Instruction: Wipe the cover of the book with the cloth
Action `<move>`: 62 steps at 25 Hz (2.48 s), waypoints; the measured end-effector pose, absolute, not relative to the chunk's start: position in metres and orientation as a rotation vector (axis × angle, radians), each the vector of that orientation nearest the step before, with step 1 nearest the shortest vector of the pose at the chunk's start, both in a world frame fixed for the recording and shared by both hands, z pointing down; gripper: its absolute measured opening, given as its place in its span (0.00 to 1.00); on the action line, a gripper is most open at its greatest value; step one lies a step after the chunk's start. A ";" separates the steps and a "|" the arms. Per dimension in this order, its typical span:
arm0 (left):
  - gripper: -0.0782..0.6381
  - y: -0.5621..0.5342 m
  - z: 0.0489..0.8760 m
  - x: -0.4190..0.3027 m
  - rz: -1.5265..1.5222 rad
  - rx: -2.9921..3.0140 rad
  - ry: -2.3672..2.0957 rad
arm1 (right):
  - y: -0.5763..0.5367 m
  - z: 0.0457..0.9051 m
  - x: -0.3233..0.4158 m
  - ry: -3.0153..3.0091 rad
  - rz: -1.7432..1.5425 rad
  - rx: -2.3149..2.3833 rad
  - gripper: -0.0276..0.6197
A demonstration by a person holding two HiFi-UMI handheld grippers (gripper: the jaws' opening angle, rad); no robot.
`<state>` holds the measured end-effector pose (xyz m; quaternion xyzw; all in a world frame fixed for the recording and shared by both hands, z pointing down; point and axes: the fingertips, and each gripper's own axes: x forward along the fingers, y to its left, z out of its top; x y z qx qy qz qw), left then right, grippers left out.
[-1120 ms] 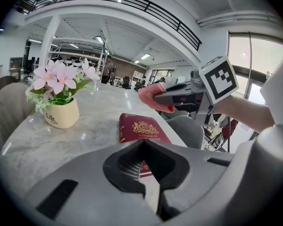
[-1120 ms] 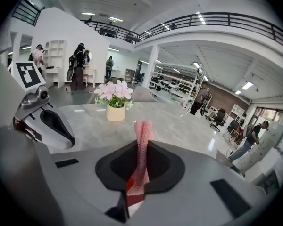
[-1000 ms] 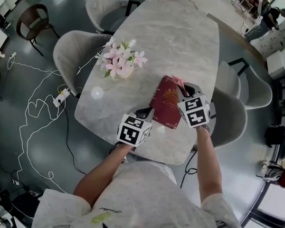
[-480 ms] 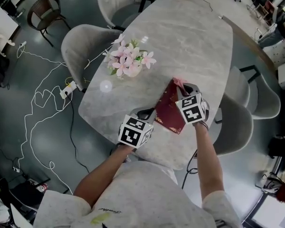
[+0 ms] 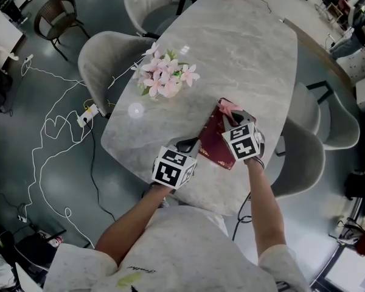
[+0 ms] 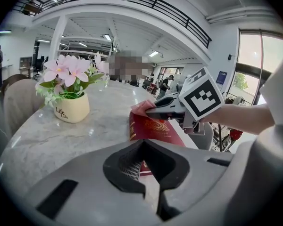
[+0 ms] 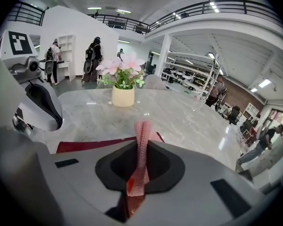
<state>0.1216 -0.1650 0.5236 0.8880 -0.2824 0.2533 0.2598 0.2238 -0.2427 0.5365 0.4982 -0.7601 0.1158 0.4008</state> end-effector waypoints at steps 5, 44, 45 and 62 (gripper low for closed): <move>0.12 -0.159 0.522 0.119 0.688 2.415 -0.753 | -0.234 0.536 0.218 -1.920 0.299 1.260 0.07; 0.12 -0.114 0.509 0.091 0.691 2.484 -0.661 | -0.162 0.539 0.162 -1.916 0.345 1.282 0.07; 0.12 -0.113 0.509 0.090 0.690 2.486 -0.658 | -0.160 0.539 0.161 -1.916 0.347 1.283 0.07; 0.12 -0.096 0.502 0.065 0.673 2.523 -0.597 | -0.123 0.540 0.129 -1.887 0.368 1.304 0.07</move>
